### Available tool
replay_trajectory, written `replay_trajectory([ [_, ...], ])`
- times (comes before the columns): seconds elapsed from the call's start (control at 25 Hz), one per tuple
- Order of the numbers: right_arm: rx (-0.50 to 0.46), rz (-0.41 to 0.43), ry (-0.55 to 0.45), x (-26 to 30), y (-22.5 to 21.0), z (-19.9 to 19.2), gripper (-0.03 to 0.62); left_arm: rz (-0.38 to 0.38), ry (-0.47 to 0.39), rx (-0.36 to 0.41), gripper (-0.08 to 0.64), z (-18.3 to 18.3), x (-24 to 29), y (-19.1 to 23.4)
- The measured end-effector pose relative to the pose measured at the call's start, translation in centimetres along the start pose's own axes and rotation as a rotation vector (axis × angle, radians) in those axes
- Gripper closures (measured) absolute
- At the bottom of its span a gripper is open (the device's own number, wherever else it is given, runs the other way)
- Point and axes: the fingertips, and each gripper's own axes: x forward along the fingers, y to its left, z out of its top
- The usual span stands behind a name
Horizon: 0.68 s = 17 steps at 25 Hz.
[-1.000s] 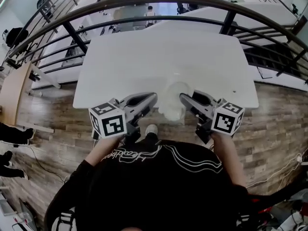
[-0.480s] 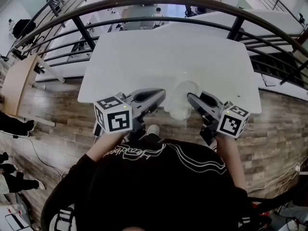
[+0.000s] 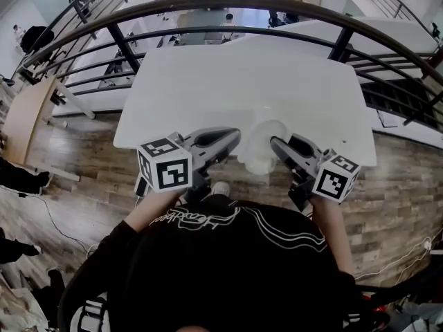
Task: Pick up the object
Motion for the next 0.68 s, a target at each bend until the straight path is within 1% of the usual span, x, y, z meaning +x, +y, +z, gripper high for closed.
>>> replay_trajectory([
  [0.24, -0.012, -0.005, -0.004, -0.4, -0.4, 0.7, 0.460, -0.006, -0.002, 0.008, 0.554, 0.4, 0.9, -0.4],
  [0.44, -0.025, -0.011, -0.014, -1.0, 0.3, 0.5, 0.460, -0.015, 0.001, 0.016, 0.554, 0.1, 0.7, -1.1],
  [0.68, -0.032, -0.013, -0.022, -1.5, 0.1, 1.1, 0.460, -0.025, 0.003, 0.027, 0.554, 0.6, 1.2, -1.5],
])
